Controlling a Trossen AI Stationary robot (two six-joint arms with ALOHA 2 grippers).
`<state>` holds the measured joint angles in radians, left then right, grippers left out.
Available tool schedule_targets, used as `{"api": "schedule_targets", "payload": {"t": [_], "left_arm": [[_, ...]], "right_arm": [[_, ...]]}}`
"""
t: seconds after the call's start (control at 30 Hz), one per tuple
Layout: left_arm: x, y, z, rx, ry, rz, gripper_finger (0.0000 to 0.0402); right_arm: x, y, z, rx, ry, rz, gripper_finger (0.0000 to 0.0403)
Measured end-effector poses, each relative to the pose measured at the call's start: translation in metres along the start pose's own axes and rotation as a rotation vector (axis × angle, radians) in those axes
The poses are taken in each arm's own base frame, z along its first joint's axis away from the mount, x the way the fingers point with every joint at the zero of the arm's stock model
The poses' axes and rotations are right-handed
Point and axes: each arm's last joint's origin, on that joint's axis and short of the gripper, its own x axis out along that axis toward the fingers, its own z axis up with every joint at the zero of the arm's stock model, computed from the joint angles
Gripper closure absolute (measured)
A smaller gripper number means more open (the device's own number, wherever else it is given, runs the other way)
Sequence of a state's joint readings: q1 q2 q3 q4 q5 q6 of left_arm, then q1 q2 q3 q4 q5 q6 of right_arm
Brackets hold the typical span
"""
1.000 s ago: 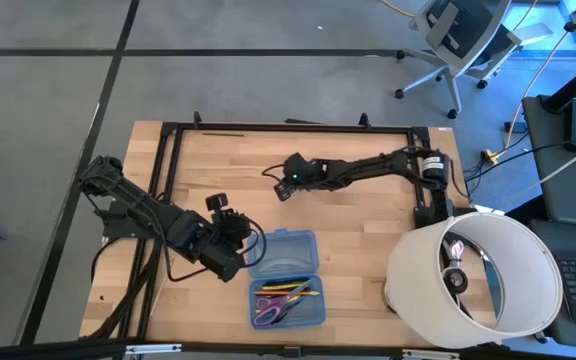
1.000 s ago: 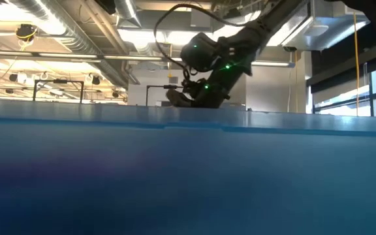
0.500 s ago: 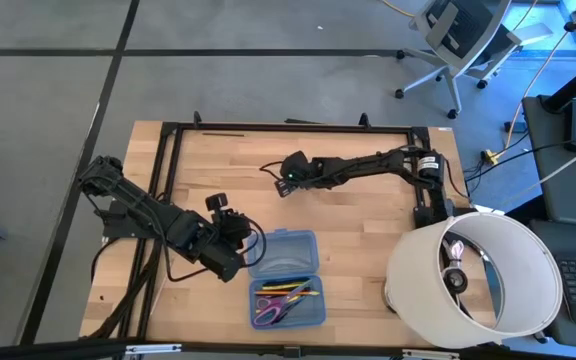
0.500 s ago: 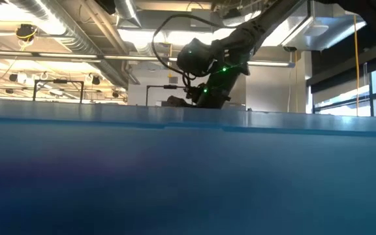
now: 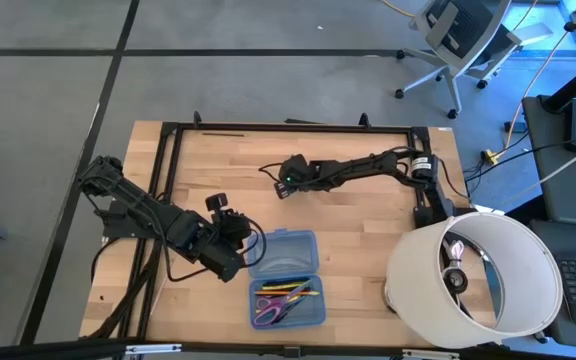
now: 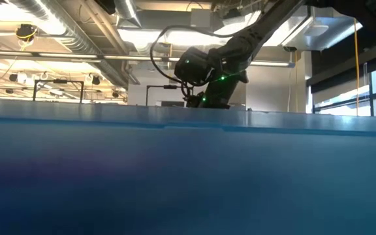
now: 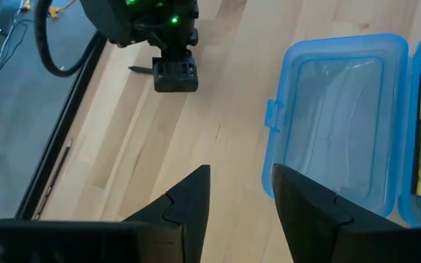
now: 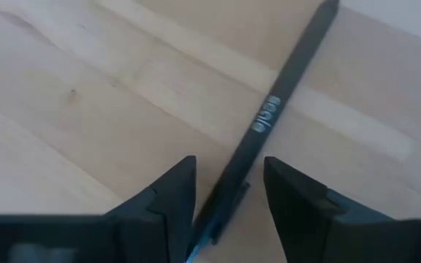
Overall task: Pick & place school supplies into a supply box
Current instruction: Put the black pen into the blue supply box
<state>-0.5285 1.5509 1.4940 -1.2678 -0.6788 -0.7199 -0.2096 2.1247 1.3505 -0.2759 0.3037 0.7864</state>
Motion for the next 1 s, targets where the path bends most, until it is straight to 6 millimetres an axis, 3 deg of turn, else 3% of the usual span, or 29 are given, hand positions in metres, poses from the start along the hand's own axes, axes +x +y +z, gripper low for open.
{"api": "schedule_targets", "payload": {"t": [0.3, 0.73, 1.0], "left_arm": [[0.0, 0.0, 0.0, 0.0, 0.0, 0.0, 0.0261], [0.0, 0.0, 0.0, -0.004, -0.001, -0.001, 0.0261], [0.0, -0.001, 0.0, -0.01, 0.011, -0.027, 0.0261]], "right_arm": [[0.006, -0.001, -0.009, -0.037, 0.095, 0.006, 0.0241], [0.005, 0.0, -0.015, -0.133, 0.14, 0.016, 0.0322], [0.004, 0.0, -0.016, -0.297, 0.139, 0.026, 0.0334]]}}
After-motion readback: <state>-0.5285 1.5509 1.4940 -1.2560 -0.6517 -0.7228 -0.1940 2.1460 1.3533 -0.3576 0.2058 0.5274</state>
